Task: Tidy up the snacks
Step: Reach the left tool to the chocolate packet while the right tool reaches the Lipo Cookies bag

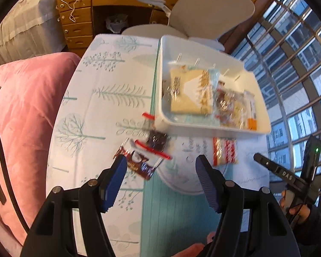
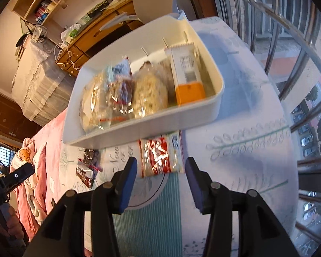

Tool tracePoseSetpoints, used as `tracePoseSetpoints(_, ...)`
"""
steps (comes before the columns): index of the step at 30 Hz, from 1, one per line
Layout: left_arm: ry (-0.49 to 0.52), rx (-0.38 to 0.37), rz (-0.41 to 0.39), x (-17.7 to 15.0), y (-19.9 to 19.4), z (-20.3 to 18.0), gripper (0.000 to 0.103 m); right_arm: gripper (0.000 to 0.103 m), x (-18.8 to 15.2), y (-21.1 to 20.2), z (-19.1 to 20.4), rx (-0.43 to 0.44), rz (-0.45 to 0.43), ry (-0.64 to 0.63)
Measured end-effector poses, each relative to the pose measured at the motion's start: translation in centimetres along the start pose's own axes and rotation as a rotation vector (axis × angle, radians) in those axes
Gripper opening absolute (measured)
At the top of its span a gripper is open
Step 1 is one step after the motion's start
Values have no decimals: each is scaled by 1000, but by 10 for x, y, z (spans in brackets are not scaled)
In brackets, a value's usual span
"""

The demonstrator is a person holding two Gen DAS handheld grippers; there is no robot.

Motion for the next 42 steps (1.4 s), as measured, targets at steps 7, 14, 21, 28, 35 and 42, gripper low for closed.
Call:
tracePoseSetpoints(7,73,-11,109,-6,26,8,70,49,-18,15,4,-56,-14,54)
tracePoseSetpoints(14,213,-2,207,1,53,6,83,58,-23,28,11,-131,-62,93)
tracePoseSetpoints(21,265,48,269,5,91,13,85,58,-25,48,18,-218,-125,88)
tracePoseSetpoints(28,281,54,303,5,123,15,85,58,-27,68,23,-267,-173,45)
tracePoseSetpoints(35,294,81,304,4,145,13,85,58,-27,81,31,-343,-208,-38)
tracePoseSetpoints(42,261,103,293,8,158,18,81,67,-25,88,37,-360,-216,-109)
Point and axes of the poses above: each gripper's, at about its wrist camera, not at the fingertips, and y roughly the way its jaws point, z to its left, x to its top, the point moved 3 cm from there along y, roughly the way its jaws point, and after that the axes turned 3 degrees about z, right-handed, at the moved point
